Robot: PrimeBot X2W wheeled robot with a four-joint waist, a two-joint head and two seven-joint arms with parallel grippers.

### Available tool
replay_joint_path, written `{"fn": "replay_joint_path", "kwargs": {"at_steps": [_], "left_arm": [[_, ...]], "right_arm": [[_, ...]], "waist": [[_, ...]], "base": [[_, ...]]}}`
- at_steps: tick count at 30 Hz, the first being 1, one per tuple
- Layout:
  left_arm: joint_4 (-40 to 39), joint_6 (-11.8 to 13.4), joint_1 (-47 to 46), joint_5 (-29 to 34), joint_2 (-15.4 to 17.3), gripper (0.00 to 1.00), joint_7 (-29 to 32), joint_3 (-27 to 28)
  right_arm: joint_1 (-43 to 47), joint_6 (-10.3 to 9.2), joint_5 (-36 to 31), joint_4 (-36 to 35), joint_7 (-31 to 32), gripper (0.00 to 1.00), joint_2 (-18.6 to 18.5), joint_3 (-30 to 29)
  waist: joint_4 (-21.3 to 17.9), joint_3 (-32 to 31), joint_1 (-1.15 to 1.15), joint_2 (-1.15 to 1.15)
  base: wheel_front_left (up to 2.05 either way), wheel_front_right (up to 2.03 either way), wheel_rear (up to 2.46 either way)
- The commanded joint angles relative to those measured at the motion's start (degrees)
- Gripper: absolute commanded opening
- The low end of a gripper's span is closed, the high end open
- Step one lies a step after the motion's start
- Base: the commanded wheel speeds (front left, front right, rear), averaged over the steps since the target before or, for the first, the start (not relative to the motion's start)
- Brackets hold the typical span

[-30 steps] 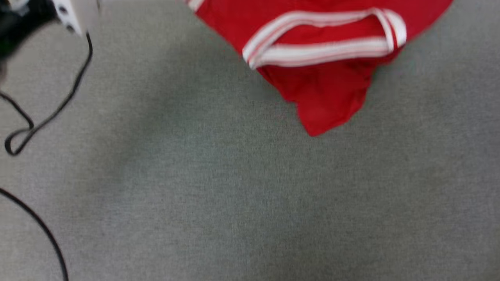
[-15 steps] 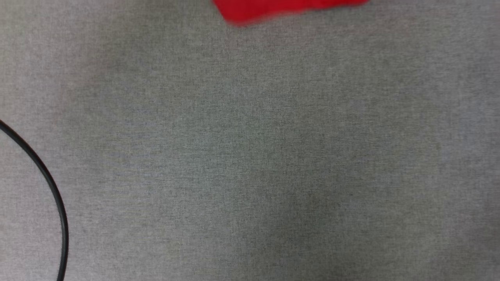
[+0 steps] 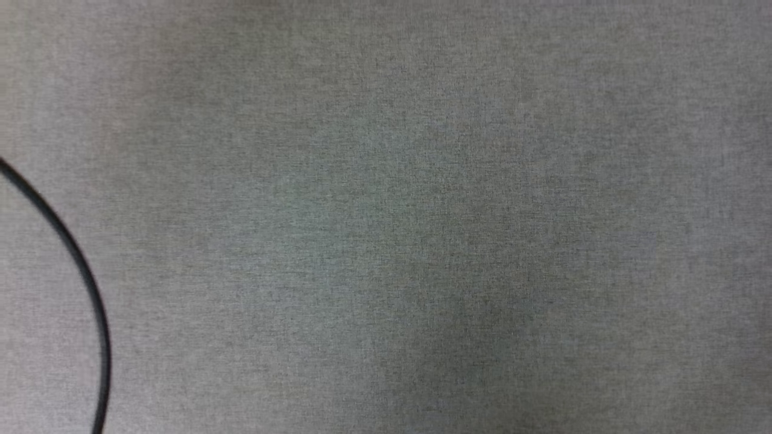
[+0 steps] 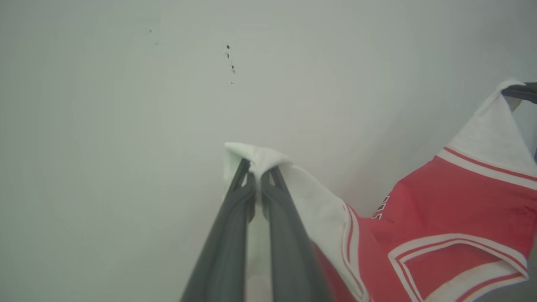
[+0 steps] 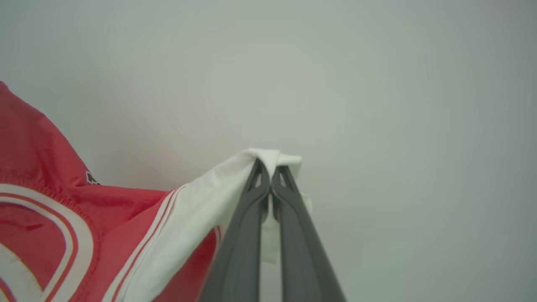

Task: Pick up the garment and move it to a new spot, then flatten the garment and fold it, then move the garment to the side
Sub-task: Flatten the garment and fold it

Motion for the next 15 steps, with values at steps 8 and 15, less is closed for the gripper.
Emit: {"fn": "replay_joint_path", "kwargs": {"at_steps": [8, 15], "left_arm": [[1.4, -0.2, 14.2, -4.3, 2.4, 0.00, -4.6, -5.3], [-0.2, 0.2, 31.1, -7.5, 4.8, 0.00, -10.3, -7.4]], "right_arm": [[13.2, -0.04, 4.8, 2.9, -6.1, 0.00, 0.1, 6.9], [26.9, -0.04, 10.1, 3.6, -11.9, 0.00, 1.1, 12.4]], "waist": [[-0.5, -4.1, -0.01, 0.00], [-1.5, -9.6, -0.01, 0.00]], "base": [[0.00, 0.00, 0.00], [0.00, 0.00, 0.00]]}}
